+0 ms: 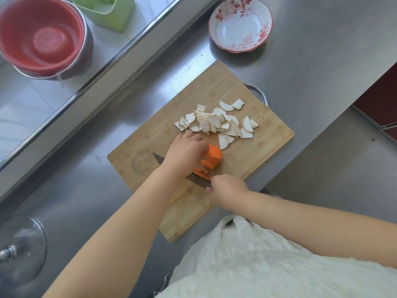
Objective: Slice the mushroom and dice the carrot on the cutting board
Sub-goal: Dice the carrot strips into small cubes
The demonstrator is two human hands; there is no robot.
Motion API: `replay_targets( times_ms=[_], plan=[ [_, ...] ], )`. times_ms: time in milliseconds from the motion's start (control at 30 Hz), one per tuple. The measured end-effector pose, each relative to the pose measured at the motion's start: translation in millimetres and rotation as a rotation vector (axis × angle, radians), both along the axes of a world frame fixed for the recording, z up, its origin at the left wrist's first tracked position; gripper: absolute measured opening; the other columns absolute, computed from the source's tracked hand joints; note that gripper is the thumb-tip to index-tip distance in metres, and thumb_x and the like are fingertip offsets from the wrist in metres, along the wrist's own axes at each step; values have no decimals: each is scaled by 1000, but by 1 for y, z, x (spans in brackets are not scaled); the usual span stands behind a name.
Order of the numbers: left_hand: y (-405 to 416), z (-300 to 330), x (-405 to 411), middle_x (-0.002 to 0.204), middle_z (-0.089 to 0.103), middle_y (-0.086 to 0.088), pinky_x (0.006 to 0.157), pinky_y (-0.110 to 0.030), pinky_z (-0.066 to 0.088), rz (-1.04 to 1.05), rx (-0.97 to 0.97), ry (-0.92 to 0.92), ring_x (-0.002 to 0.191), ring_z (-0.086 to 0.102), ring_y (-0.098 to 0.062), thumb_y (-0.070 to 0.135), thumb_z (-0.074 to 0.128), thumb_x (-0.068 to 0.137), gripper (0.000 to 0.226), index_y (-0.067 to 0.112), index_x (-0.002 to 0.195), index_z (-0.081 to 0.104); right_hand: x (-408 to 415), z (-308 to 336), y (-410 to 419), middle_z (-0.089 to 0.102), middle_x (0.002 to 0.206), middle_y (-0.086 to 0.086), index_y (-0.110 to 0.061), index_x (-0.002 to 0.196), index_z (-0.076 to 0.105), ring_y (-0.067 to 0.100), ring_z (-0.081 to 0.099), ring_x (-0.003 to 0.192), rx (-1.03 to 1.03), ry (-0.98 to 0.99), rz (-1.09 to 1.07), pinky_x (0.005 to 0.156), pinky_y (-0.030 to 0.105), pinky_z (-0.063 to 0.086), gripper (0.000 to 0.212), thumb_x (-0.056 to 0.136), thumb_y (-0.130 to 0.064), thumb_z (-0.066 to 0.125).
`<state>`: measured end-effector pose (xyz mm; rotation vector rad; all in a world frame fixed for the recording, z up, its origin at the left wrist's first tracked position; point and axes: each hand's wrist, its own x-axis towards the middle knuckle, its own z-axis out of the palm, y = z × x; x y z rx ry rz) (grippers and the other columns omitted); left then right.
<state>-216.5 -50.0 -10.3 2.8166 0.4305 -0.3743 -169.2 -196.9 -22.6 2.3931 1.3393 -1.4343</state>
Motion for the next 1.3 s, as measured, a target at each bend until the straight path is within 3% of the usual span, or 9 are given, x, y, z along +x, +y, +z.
replay_targets(
  times_ms=[133, 233, 367, 533, 633, 767, 867, 1100, 1300],
  plan=[
    [11, 22, -27, 88, 65, 9, 76, -30, 36, 339, -79, -503, 84, 50, -18, 23, 72, 83, 9, 17, 89, 70, 7, 0, 0, 56, 87, 2, -15, 105, 57, 23, 55, 82, 3, 9, -76, 66, 30, 41, 26, 99, -35, 42],
    [11, 37, -56, 88, 59, 18, 78, -20, 36, 611, -146, -623, 87, 46, -10, 18, 67, 88, 5, 18, 92, 69, 11, -1, -1, 52, 79, -1, -15, 103, 58, 23, 53, 77, 5, -14, -98, 64, 29, 40, 25, 98, -35, 44],
    [5, 16, -100, 84, 54, 25, 76, -14, 32, 801, -268, -435, 88, 42, -6, 19, 63, 91, 9, 25, 92, 69, 16, -4, 2, 58, 83, 1, -17, 105, 59, 24, 59, 83, 15, -5, -135, 64, 29, 43, 26, 98, -36, 44],
    [-13, -46, -122, 87, 58, 12, 81, -34, 39, 499, -283, 25, 90, 45, -18, 32, 62, 91, 13, 25, 95, 72, 18, -6, 6, 51, 72, -7, -17, 109, 60, 20, 54, 74, 1, 22, -155, 57, 28, 39, 27, 97, -37, 45],
    [-22, -65, -120, 99, 60, 3, 79, -33, 39, 547, -211, -39, 93, 45, -21, 30, 65, 89, 14, 22, 98, 71, 17, -6, 6, 49, 66, -8, -19, 107, 59, 17, 52, 67, -8, 10, -139, 49, 25, 34, 25, 97, -37, 45],
    [-49, -70, -128, 91, 56, -1, 66, -29, 35, 709, -119, -234, 85, 47, -22, 27, 61, 90, 15, 13, 85, 66, 13, -4, 5, 50, 65, -6, -18, 102, 59, 17, 51, 62, 32, -46, -71, 47, 26, 33, 23, 98, -34, 43],
    [-68, -79, -139, 91, 58, -3, 68, -34, 43, 601, -93, -318, 82, 48, -23, 28, 54, 92, 20, 12, 87, 66, 5, -3, 3, 57, 73, 0, -16, 101, 59, 24, 55, 68, 85, -140, 19, 52, 28, 35, 24, 99, -31, 40],
    [-81, -85, -149, 104, 57, -9, 83, -44, 47, 570, -36, -170, 102, 50, -32, 58, 51, 83, 47, 16, 104, 58, -22, -3, -7, 62, 106, 7, -15, 122, 45, 29, 62, 92, 110, -128, 180, 68, 36, 49, 31, 95, -30, 41],
    [-84, -87, -147, 105, 55, -12, 76, -46, 52, 633, -71, -260, 100, 50, -32, 54, 51, 87, 40, 17, 102, 51, -21, -2, -6, 61, 115, 6, -16, 135, 39, 27, 62, 97, 139, -138, 151, 73, 36, 52, 42, 96, -32, 41]
  ],
)
